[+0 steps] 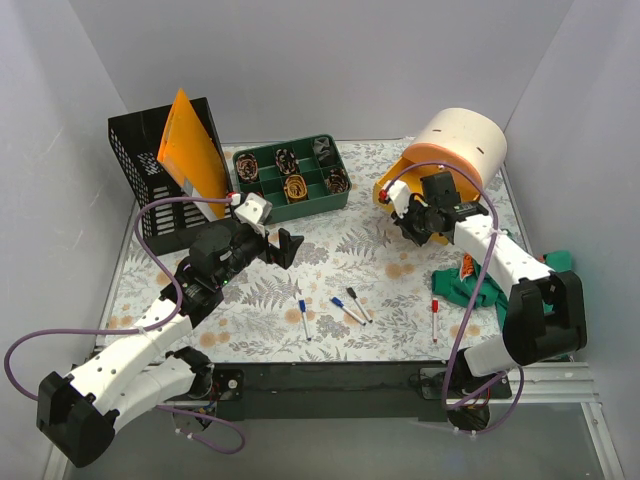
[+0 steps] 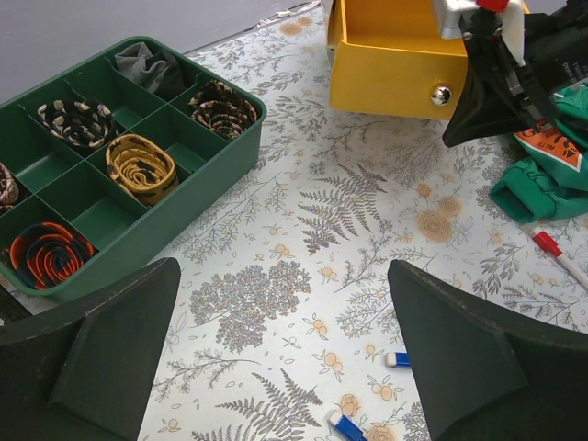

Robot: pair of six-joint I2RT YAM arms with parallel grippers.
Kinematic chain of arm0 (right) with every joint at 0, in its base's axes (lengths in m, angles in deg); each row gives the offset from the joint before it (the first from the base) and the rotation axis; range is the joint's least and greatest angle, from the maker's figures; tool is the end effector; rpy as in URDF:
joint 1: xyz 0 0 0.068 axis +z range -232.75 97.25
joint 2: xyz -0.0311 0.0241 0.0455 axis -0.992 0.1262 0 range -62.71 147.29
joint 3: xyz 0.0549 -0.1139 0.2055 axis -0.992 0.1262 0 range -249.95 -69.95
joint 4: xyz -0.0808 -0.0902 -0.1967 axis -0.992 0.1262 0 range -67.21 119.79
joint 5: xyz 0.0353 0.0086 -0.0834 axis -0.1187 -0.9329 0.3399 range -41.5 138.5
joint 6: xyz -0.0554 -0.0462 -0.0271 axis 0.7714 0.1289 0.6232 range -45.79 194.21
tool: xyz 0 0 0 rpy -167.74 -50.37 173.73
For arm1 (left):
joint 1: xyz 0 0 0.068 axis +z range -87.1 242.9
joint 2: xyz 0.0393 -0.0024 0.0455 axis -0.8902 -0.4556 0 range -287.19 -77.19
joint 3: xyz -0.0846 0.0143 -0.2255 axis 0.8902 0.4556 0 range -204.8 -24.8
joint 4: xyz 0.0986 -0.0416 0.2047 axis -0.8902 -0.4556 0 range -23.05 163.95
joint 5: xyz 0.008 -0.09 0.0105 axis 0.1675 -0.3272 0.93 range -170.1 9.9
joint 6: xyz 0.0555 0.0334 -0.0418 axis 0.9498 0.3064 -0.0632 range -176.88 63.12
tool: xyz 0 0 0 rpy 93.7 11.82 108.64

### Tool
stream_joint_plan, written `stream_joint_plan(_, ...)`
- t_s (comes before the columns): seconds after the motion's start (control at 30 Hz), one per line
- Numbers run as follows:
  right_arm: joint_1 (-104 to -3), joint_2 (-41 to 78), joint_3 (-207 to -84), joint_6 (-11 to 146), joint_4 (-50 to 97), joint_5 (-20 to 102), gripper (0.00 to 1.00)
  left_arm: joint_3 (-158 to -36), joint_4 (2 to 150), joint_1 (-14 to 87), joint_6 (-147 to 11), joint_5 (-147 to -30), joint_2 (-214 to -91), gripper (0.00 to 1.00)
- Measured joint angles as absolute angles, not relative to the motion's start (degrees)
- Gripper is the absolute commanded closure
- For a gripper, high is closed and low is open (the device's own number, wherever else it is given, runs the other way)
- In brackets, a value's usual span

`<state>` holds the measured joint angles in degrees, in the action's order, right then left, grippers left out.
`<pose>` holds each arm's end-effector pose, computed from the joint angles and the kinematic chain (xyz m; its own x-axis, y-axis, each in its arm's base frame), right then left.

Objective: Organize the desk

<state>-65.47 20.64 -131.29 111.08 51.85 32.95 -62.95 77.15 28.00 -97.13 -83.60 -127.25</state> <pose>0.2800 0.1054 0.2126 -0.3260 -0.7067 -0.6279 -0.8033 0.5573 -0.2101 0.1860 -0.1345 0.2846 -0.4958 -0.4405 -0.7484 0.3933 0.6545 -0.6457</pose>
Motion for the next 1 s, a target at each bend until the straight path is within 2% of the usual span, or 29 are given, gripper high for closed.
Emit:
stream_joint_plan(0.33,-65.03,20.64,-127.27,105.87,40.3,56.79,0.93,-62.95,77.15,28.0,-97.13,-83.63,-127.27,0.02)
stream_joint_plan(0.6,-65.03,22.28,-126.7,106.11,31.06,68.03,0.84,-62.95,77.15,28.0,-97.13,-83.6,-127.27,0.02)
stream_joint_plan(0.67,-65.03,23.46,-126.72,106.4,29.27,70.15,0.72,-62.95,77.15,28.0,-97.11,-83.6,-127.27,0.02)
stream_joint_plan(0.73,-65.03,24.51,-126.72,106.7,27.69,71.85,0.68,-62.95,77.15,28.0,-97.11,-83.6,-127.27,0.02)
stream_joint_plan(0.77,-65.03,25.04,-126.72,107.23,26.82,72.81,0.5,-62.95,77.15,28.0,-97.11,-83.6,-127.27,0.02)
stream_joint_plan(1.0,-65.1,26.24,-126.74,109.87,22.45,75.94,0.4,-62.95,77.15,28.0,-97.11,-83.6,-127.27,0.02)
